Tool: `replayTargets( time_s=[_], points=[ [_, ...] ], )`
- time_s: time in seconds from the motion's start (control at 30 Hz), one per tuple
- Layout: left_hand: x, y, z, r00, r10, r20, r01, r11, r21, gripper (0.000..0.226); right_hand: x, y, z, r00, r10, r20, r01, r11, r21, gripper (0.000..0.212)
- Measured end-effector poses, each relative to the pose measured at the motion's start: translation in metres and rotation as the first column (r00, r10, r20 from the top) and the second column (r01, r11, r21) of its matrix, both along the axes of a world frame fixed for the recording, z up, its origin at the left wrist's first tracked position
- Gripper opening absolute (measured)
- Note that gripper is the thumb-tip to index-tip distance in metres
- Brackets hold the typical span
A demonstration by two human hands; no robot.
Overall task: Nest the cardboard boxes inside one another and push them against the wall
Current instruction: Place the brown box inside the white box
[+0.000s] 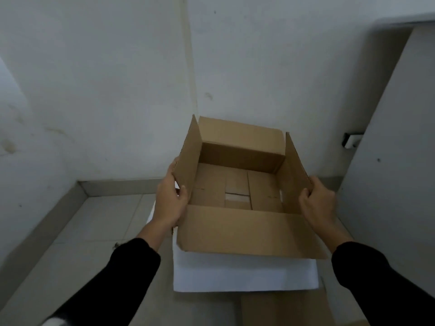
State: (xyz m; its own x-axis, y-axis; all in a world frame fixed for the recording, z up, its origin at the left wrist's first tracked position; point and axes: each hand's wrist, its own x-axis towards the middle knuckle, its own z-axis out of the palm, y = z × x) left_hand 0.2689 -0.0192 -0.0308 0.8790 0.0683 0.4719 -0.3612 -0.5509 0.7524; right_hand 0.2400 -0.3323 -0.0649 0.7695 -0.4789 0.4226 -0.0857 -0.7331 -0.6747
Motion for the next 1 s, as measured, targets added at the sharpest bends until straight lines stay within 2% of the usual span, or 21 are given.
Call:
replayTargets(
  time_s=[0.07,0.13,0.2,0.3,0.43,0.53,0.6,0.67,0.83,1.0],
  points=[
    [0.000,-0.007,-0.011,0.999,-0.009,-0.042,0.011,0.999,0.043,0.058,-0.005,-0.007,-0.004,1.000,-0.009,-0.013,0.009,1.000,0.004,0.018],
    [-0.007,-0.010,-0.027,0.995,0.047,-0.083,-0.042,0.997,0.064,0.052,-0.006,-0.010,-0.005,1.000,-0.001,-0.025,0.000,0.999,-0.043,0.013],
    [-0.013,-0.013,-0.040,0.981,0.167,-0.094,-0.160,0.984,0.076,0.042,-0.003,-0.007,-0.004,0.999,-0.015,-0.039,0.011,0.996,-0.084,0.015],
    [-0.014,-0.017,-0.043,0.942,0.330,-0.055,-0.311,0.924,0.223,0.027,0.001,-0.005,-0.003,0.997,-0.039,-0.067,0.032,0.994,-0.100,0.027],
    [-0.005,-0.016,-0.034,0.953,0.301,-0.019,-0.283,0.914,0.291,0.018,0.003,-0.009,-0.001,0.988,-0.089,-0.129,0.064,0.980,-0.187,0.031],
    [0.002,-0.008,-0.028,0.960,0.269,-0.074,-0.239,0.930,0.281,0.007,0.010,-0.011,0.000,0.970,-0.087,-0.229,0.033,0.973,-0.228,0.026],
    [0.006,-0.001,-0.027,0.960,0.259,-0.107,-0.214,0.923,0.319,0.032,0.016,-0.013,0.001,0.954,-0.052,-0.297,0.000,0.985,-0.172,0.021],
    [0.009,0.005,-0.030,0.960,0.250,-0.127,-0.200,0.927,0.317,0.042,0.020,-0.017,0.002,0.928,-0.051,-0.370,0.002,0.991,-0.134,0.022],
    [0.003,0.008,-0.061,0.967,0.121,-0.226,-0.069,0.972,0.225,0.031,0.018,-0.014,-0.018,0.922,-0.052,-0.385,-0.007,0.989,-0.150,0.029],
    [-0.007,-0.004,-0.093,0.955,0.106,-0.279,-0.011,0.947,0.320,0.024,0.000,-0.002,-0.055,0.900,0.091,-0.426,-0.167,0.975,-0.146,0.030]
  ],
)
